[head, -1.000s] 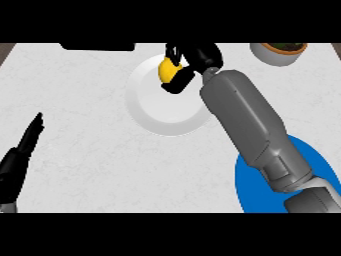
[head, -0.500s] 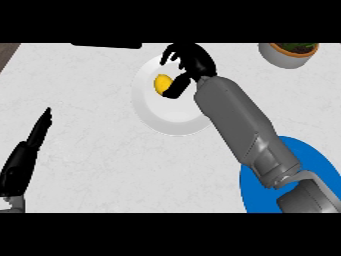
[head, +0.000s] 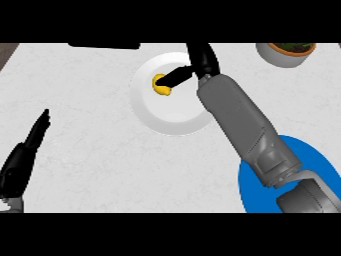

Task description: Pick the lemon from the plate and place it in the plate

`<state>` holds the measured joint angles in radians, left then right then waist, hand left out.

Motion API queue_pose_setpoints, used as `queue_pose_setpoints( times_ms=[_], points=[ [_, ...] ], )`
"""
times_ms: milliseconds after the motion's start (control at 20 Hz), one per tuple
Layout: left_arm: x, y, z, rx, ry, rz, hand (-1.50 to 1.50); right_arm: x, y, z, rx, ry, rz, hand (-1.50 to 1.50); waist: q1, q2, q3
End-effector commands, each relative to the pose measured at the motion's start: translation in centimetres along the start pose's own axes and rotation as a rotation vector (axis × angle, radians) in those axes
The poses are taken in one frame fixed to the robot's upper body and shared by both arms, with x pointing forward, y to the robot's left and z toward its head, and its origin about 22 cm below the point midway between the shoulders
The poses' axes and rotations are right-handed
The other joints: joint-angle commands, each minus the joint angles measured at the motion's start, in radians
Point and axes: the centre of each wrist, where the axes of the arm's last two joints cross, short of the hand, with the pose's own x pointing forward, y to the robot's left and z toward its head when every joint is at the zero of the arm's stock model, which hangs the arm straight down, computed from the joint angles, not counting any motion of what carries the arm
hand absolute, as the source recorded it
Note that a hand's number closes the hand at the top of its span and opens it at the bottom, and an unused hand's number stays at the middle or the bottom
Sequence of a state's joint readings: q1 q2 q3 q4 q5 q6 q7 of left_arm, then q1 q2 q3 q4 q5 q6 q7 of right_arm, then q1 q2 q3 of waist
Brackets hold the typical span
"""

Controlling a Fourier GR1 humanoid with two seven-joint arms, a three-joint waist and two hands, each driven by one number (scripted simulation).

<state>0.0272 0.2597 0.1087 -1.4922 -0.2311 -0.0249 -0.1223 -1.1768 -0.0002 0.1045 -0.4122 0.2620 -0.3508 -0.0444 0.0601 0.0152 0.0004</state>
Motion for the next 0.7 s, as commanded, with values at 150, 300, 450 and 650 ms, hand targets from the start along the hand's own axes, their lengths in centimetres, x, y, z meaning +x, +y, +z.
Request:
queue_pose_setpoints(
  times_ms=[150,300,450,650],
  points=[
    [-1.6,2.1,1.8,0.025,0.03,-0.006,0.0,-3.3,-4.7,-0.4,-0.193,0.064,-0.185,-1.5,-0.032,-0.006,0.0],
    [-1.4,-0.1,2.3,0.043,0.035,0.002,0.0,-5.9,-6.0,0.5,-0.222,0.04,-0.361,-1.5,-0.042,-0.009,0.001],
    [-1.4,1.6,1.3,0.023,0.032,-0.005,0.0,-8.0,-9.9,0.6,-0.234,-0.007,-0.379,-1.5,-0.038,-0.005,0.0],
    [0.2,1.0,1.0,0.022,0.027,0.01,0.0,-12.5,-14.7,2.7,-0.239,-0.067,-0.384,-1.5,-0.034,-0.005,0.001]
  ],
)
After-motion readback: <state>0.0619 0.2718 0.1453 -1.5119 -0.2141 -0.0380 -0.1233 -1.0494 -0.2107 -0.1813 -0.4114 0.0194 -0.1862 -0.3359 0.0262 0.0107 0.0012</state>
